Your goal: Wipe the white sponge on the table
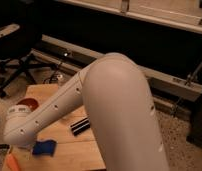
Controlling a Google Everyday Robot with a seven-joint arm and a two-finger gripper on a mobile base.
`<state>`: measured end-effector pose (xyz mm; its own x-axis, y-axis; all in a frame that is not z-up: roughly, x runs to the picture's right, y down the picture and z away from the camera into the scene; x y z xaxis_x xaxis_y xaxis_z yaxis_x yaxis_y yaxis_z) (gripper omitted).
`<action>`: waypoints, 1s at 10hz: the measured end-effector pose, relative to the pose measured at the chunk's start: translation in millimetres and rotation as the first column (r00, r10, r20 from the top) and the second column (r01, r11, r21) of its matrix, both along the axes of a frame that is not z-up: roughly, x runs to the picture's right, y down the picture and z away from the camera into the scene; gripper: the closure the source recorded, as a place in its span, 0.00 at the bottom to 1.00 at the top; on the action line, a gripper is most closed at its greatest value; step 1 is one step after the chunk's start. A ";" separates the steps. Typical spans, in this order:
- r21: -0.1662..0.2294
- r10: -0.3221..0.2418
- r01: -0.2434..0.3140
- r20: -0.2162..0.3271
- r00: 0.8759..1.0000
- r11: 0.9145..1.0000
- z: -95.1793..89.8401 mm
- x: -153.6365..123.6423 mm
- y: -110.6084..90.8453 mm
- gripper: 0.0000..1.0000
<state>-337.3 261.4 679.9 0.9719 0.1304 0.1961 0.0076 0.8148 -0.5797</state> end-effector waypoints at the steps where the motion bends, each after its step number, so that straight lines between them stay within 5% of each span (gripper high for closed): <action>1: 0.000 -0.028 0.028 0.009 1.000 1.000 0.4 -5.8 5.6 0.20; 10: -0.067 -0.070 0.069 -0.010 0.998 0.995 62.7 4.0 29.0 0.20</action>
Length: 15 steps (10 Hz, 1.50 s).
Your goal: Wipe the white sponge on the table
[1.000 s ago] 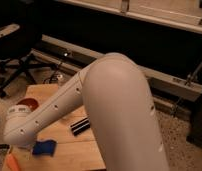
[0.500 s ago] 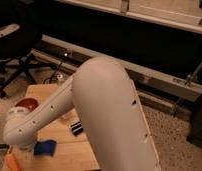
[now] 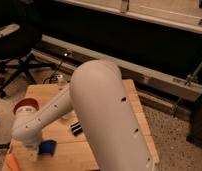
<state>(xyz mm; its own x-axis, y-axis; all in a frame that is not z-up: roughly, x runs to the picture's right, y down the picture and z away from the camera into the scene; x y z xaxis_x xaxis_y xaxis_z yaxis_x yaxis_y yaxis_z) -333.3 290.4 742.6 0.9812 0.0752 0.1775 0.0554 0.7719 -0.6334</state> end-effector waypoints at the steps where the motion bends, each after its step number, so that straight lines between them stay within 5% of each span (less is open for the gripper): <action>1: 0.000 -0.005 0.005 0.005 1.000 1.000 3.6 0.0 5.9 0.20; 4: 0.000 -0.004 0.004 0.002 1.000 1.000 10.7 5.9 13.6 0.20; 9: -0.005 0.024 -0.024 -0.004 1.000 1.000 16.4 14.1 12.9 0.58; 15: -0.007 0.012 -0.012 0.006 1.000 1.000 17.1 9.3 10.1 0.58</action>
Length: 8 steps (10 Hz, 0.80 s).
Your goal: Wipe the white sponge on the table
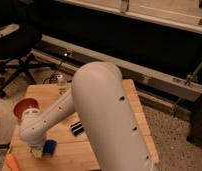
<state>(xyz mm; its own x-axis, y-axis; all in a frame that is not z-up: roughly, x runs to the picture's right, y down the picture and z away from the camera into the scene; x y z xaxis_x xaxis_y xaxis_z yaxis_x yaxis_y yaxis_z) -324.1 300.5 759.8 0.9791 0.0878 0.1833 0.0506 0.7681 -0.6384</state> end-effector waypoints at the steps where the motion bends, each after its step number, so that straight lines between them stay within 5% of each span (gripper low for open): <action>1: -0.002 -0.002 0.002 0.004 1.000 1.000 0.1 -2.3 0.4 0.58; 8: 0.001 -0.023 0.023 0.048 0.999 1.000 4.4 -30.0 -3.3 0.58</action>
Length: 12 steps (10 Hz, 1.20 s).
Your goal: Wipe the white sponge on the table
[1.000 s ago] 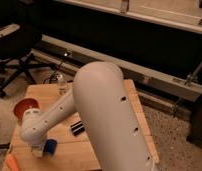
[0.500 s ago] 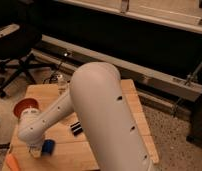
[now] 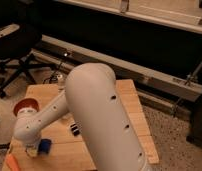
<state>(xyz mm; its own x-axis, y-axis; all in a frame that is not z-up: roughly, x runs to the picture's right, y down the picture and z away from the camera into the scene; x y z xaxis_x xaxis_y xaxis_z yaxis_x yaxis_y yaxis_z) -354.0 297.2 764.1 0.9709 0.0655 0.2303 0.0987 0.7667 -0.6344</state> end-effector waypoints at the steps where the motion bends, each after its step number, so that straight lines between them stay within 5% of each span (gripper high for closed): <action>1: 0.003 -0.007 0.007 0.011 1.000 1.000 2.7 -7.0 -3.1 0.58; 7: 0.028 -0.024 0.022 0.042 0.999 0.999 45.2 -34.5 -36.4 0.58; 12: 0.063 0.051 -0.050 -0.013 0.999 0.997 69.9 5.9 -79.2 0.58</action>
<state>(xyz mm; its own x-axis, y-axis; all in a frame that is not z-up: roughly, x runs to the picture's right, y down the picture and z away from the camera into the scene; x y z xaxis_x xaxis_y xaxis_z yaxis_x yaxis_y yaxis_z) -348.1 217.9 834.1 0.9700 0.1001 0.2216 0.0505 0.8085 -0.5864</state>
